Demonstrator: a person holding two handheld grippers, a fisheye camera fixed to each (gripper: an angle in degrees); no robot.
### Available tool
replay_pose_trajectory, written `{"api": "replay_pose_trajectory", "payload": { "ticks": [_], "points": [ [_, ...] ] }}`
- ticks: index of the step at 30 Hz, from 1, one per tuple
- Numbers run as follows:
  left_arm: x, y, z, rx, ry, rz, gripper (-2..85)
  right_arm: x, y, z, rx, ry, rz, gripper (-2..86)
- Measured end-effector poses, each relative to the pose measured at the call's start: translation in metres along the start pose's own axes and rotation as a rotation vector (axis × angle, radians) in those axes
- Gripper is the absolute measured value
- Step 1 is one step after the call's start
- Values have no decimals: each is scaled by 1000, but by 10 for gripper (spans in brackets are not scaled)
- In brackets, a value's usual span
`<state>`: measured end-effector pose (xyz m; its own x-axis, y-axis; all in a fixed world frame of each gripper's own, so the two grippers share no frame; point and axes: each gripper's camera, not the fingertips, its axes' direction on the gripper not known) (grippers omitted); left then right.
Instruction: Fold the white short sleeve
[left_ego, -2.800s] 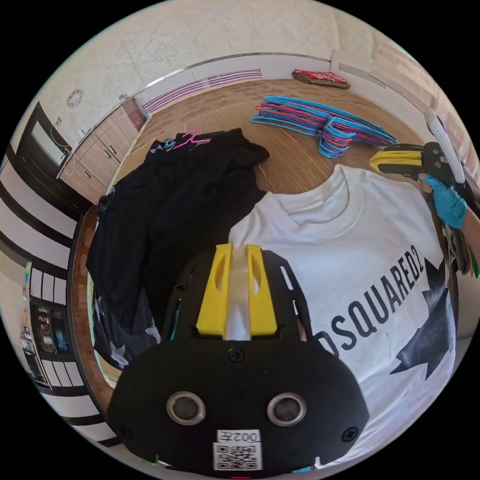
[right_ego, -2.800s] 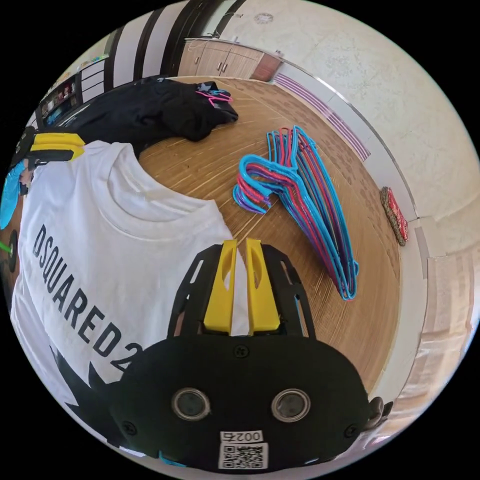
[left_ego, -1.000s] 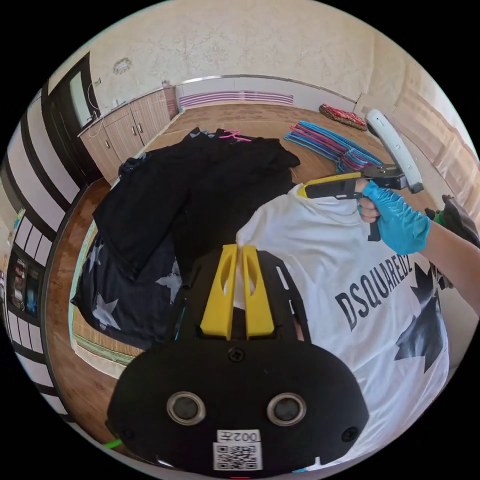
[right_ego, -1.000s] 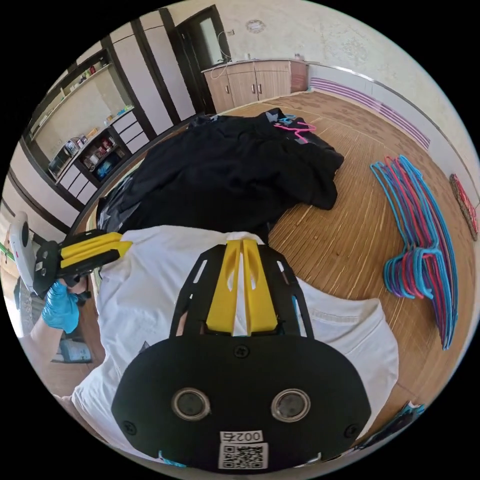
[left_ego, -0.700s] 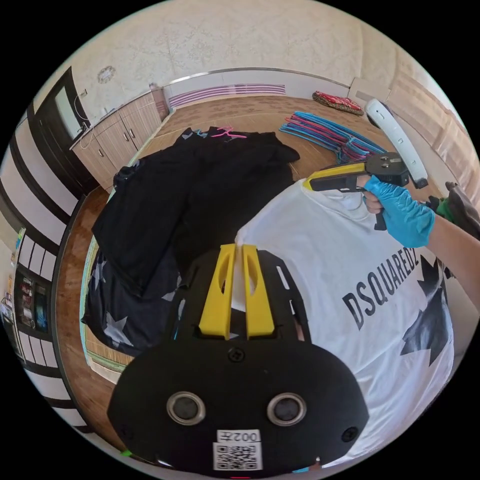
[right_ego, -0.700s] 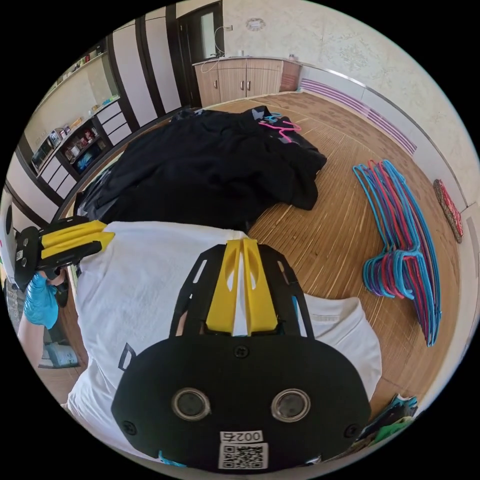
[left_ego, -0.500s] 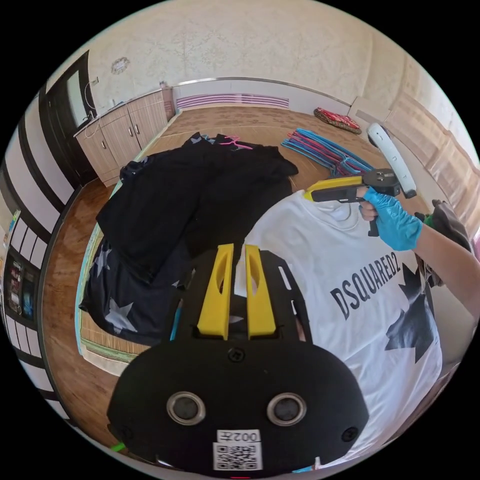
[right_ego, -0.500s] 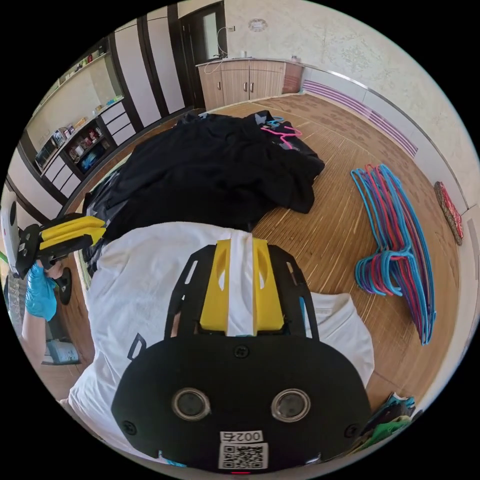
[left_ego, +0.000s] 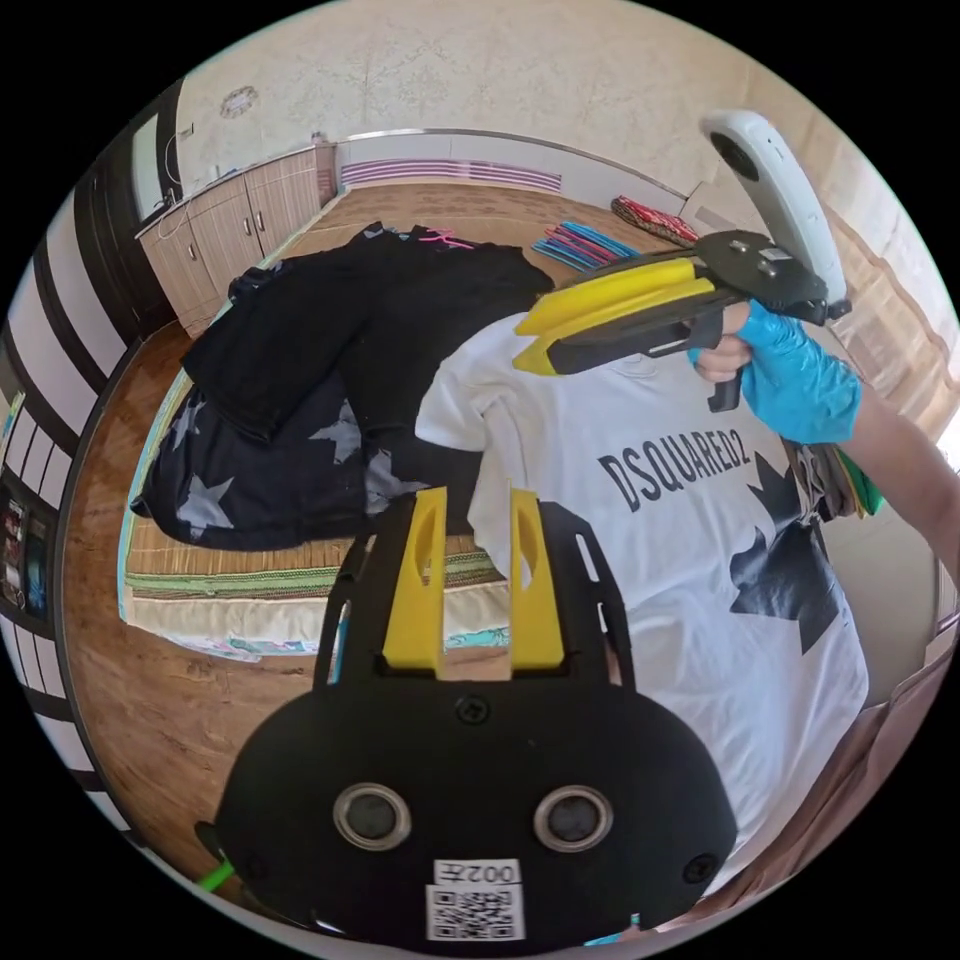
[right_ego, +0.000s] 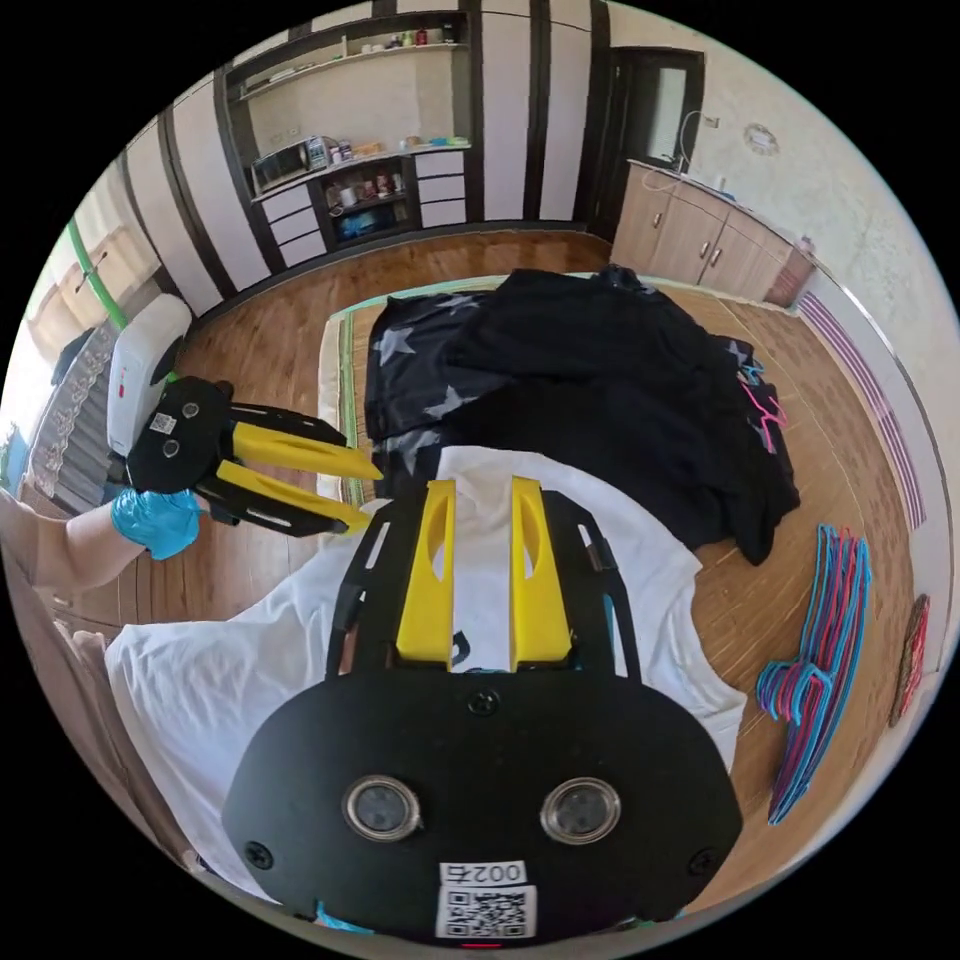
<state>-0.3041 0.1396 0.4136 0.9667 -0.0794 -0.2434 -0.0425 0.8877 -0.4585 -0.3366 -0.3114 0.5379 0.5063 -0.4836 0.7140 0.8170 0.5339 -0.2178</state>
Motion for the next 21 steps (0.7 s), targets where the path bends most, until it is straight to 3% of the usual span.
{"api": "replay_pose_trajectory", "payload": {
  "ticks": [5,10,21],
  "points": [
    [-1,13,8,14,59,-56,9,-40,-30,41,-61,14,2,98],
    [4,15,0,43,39,-62,-9,-62,-39,71,-155,201,-69,70],
    [25,20,-19,85,78,-4,-9,-34,-10,-1,37,155,105,8]
  ]
}}
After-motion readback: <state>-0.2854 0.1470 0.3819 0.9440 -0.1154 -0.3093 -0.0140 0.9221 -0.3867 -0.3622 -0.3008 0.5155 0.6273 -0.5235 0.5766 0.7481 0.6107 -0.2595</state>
